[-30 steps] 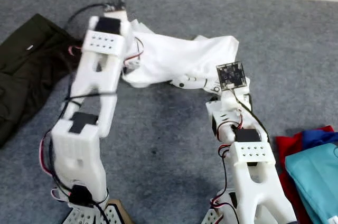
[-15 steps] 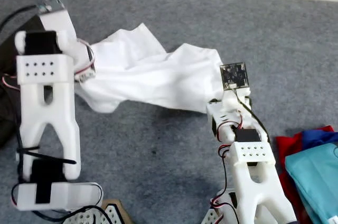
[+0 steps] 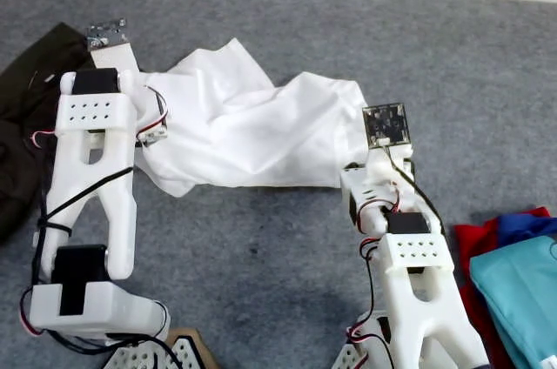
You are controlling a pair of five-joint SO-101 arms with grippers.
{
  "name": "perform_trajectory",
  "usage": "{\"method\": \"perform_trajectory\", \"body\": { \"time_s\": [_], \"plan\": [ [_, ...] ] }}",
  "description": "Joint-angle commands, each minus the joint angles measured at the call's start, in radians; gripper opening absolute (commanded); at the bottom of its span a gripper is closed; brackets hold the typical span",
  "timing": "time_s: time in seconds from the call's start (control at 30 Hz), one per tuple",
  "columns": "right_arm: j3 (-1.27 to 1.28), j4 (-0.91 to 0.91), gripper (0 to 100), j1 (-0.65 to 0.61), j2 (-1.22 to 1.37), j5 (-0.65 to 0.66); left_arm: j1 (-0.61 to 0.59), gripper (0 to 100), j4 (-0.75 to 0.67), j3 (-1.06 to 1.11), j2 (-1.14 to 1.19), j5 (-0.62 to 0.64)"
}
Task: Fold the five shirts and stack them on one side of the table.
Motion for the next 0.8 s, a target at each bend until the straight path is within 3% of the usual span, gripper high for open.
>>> {"method": "perform_trajectory", "body": {
  "time_s": [0.0, 0.17, 0.4, 0.53, 0.77],
  "plan": [
    [-0.038, 0.002, 29.5, -0.01, 0.027, -0.006, -0.024, 15, -0.009, -0.019, -0.022, -0.008],
    [-0.102, 0.002, 29.5, -0.005, 0.143, -0.006, -0.061, 30, -0.005, -0.018, -0.036, -0.008],
    [-0.145, 0.002, 29.5, -0.005, 0.236, -0.006, -0.17, 26, 0.084, 0.025, -0.036, -0.008],
    [-0.14, 0.001, 29.5, -0.005, 0.236, -0.006, -0.228, 24, -0.003, 0.099, -0.03, -0.011],
    [-0.14, -0.01, 29.5, -0.008, 0.236, -0.008, -0.325, 24, -0.279, 0.277, -0.025, -0.009]
  ]
}}
